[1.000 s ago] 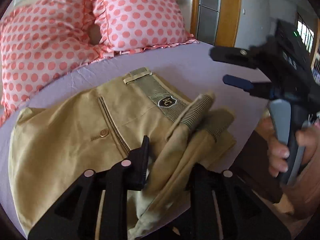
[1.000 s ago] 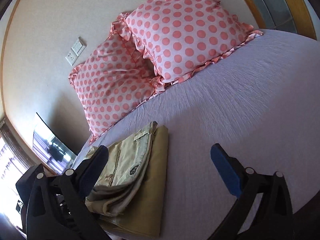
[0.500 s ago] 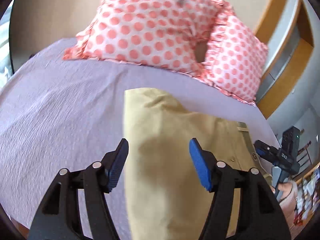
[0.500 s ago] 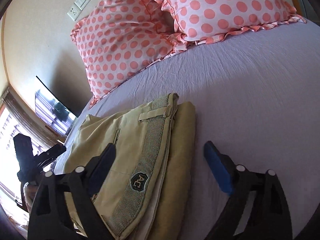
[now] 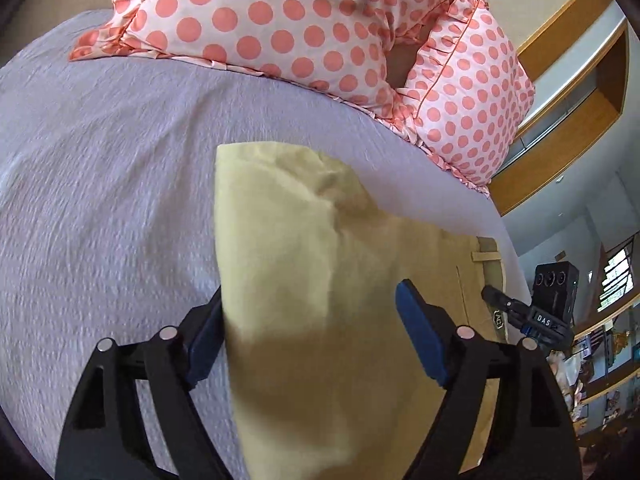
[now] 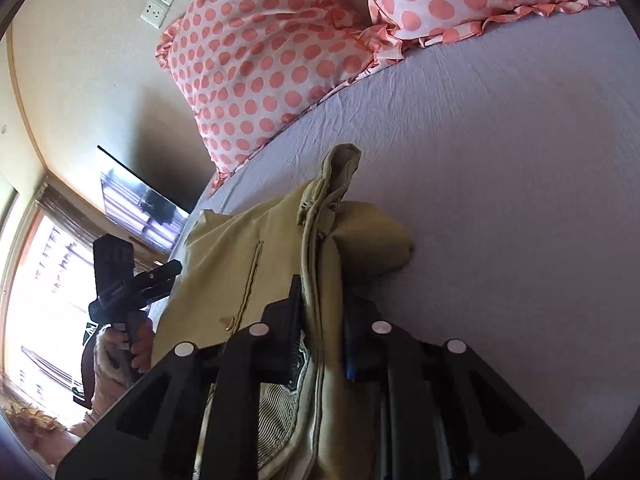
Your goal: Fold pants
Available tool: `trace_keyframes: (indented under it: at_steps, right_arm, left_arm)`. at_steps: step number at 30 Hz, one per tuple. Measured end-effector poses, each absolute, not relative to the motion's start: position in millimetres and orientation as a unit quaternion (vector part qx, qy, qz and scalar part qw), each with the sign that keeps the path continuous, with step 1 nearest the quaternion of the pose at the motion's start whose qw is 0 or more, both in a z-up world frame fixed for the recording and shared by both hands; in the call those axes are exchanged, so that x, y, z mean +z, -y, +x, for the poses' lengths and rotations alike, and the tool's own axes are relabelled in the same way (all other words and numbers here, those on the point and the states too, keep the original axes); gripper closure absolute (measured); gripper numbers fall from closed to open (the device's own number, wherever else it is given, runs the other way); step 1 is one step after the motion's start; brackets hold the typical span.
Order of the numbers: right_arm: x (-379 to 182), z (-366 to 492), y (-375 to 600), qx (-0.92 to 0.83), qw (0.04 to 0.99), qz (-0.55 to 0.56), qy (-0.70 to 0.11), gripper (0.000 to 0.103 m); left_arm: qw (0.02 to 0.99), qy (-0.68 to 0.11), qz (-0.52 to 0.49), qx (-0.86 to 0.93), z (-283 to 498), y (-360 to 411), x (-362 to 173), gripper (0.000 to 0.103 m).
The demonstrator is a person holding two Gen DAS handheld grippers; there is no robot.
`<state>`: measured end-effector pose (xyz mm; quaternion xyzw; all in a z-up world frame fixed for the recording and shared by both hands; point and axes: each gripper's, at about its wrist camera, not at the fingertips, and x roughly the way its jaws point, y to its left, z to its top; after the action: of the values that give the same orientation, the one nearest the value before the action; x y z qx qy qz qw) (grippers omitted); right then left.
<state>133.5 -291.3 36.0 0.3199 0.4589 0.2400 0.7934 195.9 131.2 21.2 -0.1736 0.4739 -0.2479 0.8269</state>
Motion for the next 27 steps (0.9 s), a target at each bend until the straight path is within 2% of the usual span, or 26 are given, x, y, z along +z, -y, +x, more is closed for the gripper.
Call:
trace_keyframes:
  at_steps: [1, 2, 3, 6, 13, 16, 19, 20, 21, 22, 24, 26, 27]
  right_arm:
    - [37.6, 133.5, 292.1, 0.246, 0.792, 0.325, -0.456, 0.089]
    - [39.9, 134.0, 293.3, 0.252, 0.789, 0.333, -0.451, 0.09]
    - [42.8, 135.6, 295.0, 0.26, 0.785, 0.342, -0.447, 0.091]
    - [61.3, 145.1, 294.5, 0.281, 0.792, 0.337, -0.426, 0.092]
    - [102.2, 213.6, 300.4, 0.267, 0.843, 0.296, -0.361, 0.093]
    - [102.4, 247.3, 315.2, 0.223, 0.865, 0.299, -0.337, 0.093]
    - [78.2, 278.3, 323.5, 0.171, 0.869, 0.301, -0.355, 0.092]
    - [65.9, 286.7, 322.4, 0.15, 0.867, 0.291, -0.376, 0.091]
    - [52.9, 294.3, 319.6, 0.126, 0.863, 0.273, -0.405, 0.087]
    - [42.4, 298.1, 317.5, 0.097, 0.859, 0.253, -0.434, 0.078]
    - [38.9, 291.2, 324.0, 0.063, 0.859, 0.246, -0.445, 0.074]
    - [52.2, 276.6, 332.1, 0.057, 0.871, 0.254, -0.417, 0.049]
    - [60.6, 268.5, 333.6, 0.069, 0.875, 0.264, -0.4, 0.028]
  left_arm:
    - [0.821, -0.481, -0.18, -0.248, 198.5, -131.5, 19.3, 0.056]
    - [0.814, -0.488, -0.19, -0.251, 200.8, -132.7, 17.7, 0.077]
    - [0.811, -0.486, -0.198, -0.258, 200.3, -134.1, 18.9, 0.086]
    - [0.827, -0.463, -0.184, -0.259, 197.4, -130.8, 37.4, 0.095]
    - [0.891, -0.38, -0.106, -0.225, 235.5, -80.6, 97.4, 0.097]
    - [0.909, -0.353, -0.082, -0.204, 278.1, -60.9, 101.8, 0.095]
    - [0.911, -0.381, -0.054, -0.152, 323.8, -39.9, 77.3, 0.09]
    - [0.904, -0.402, -0.047, -0.138, 336.9, -34.5, 64.3, 0.086]
    - [0.898, -0.419, -0.041, -0.128, 344.4, -32.1, 53.5, 0.078]
    - [0.898, -0.422, -0.037, -0.12, 345.8, -32.0, 47.9, 0.073]
    - [0.909, -0.404, -0.026, -0.098, 334.8, -37.5, 49.9, 0.056]
    - [0.923, -0.376, -0.016, -0.08, 316.5, -44.9, 61.0, 0.045]
    - [0.927, -0.363, -0.023, -0.087, 306.0, -47.8, 68.1, 0.041]
